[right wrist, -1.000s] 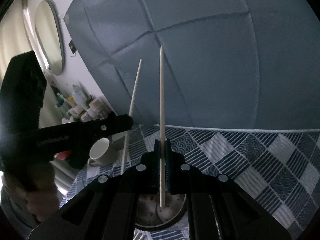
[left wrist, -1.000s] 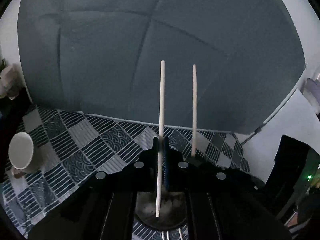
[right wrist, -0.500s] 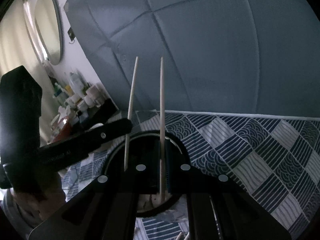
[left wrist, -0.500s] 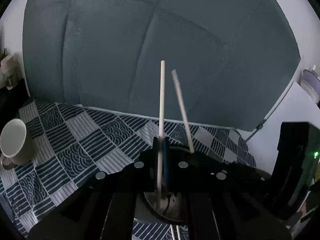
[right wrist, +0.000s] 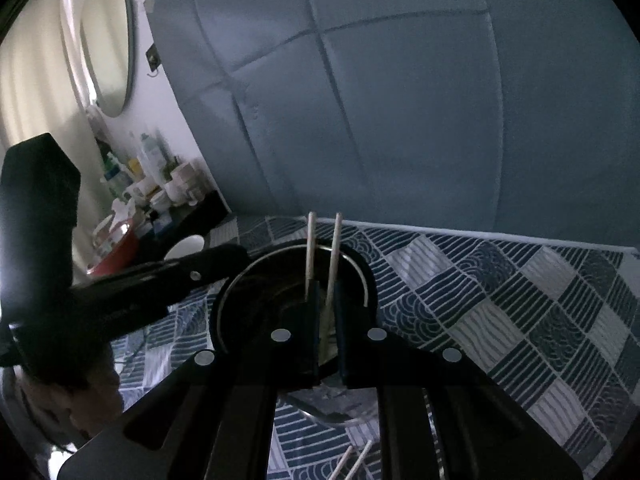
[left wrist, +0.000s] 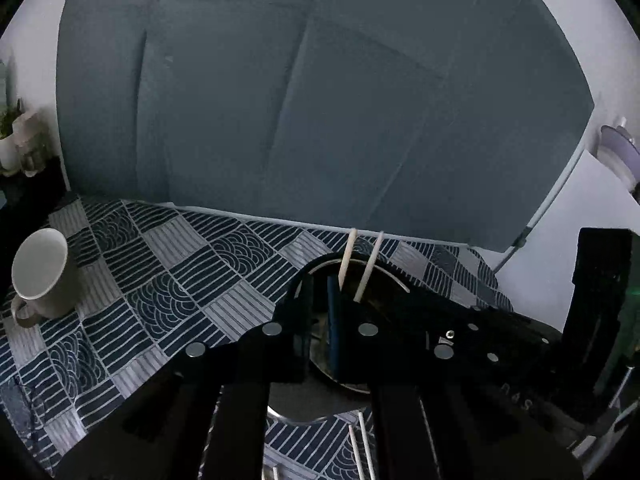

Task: Organize utensils
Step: 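Open both tools to release the chopsticks and pull back from the holder, then move both tools back down to the remaining loose chopsticks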

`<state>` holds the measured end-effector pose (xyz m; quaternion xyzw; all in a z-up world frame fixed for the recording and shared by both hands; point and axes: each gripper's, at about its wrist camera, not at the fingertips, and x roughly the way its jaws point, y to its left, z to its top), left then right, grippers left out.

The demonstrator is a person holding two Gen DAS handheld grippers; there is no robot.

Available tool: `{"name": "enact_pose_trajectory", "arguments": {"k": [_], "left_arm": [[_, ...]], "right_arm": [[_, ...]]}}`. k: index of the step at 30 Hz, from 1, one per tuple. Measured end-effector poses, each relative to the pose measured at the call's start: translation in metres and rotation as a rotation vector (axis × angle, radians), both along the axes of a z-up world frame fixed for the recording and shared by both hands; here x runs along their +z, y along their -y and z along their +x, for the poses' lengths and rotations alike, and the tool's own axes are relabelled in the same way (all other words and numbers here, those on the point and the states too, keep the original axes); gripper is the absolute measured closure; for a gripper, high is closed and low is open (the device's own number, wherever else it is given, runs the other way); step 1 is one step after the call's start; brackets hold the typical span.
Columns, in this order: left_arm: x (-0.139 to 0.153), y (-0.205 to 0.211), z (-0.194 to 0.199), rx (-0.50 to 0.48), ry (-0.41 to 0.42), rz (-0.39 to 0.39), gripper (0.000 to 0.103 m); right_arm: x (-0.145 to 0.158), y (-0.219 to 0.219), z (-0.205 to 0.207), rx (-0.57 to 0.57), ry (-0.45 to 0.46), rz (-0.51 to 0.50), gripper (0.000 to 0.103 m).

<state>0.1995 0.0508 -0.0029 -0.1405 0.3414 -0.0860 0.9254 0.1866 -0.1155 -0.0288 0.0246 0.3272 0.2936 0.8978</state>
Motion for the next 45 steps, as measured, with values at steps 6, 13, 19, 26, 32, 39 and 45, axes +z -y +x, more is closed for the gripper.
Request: {"name": "enact_pose_trajectory", "arguments": {"k": [6,13,19,26,32,39,45], "left_arm": [[0.012,-0.007,-0.009,0.02,-0.003,0.006,0.073],[0.014,-0.011,-0.015,0.023,-0.056,0.014,0.043],[0.011,-0.016,-0.022,0.041,-0.096,0.02,0.014],[0.006,-0.029,-0.03,0.072,-0.148,0.047,0.006],[-0.015,-0.038,-0.035,0.105,-0.214,0.079,0.006],[-0.06,-0.039,-0.043,0.12,-0.327,0.08,0.006],[-0.091,-0.039,-0.055,0.132,-0.409,0.08,0.006]], "right_arm": [[0.012,0.01,-0.006,-0.038,0.017,-0.011,0.068],[0.023,0.02,-0.01,-0.081,0.018,-0.023,0.023],[0.029,0.029,-0.009,-0.132,0.001,-0.035,0.016],[0.026,0.048,-0.004,-0.189,-0.03,-0.029,0.015],[0.015,0.069,-0.003,-0.236,-0.056,-0.038,0.015],[-0.015,0.097,-0.007,-0.301,-0.131,-0.059,0.015],[-0.051,0.11,-0.018,-0.324,-0.21,-0.101,0.015]]}}
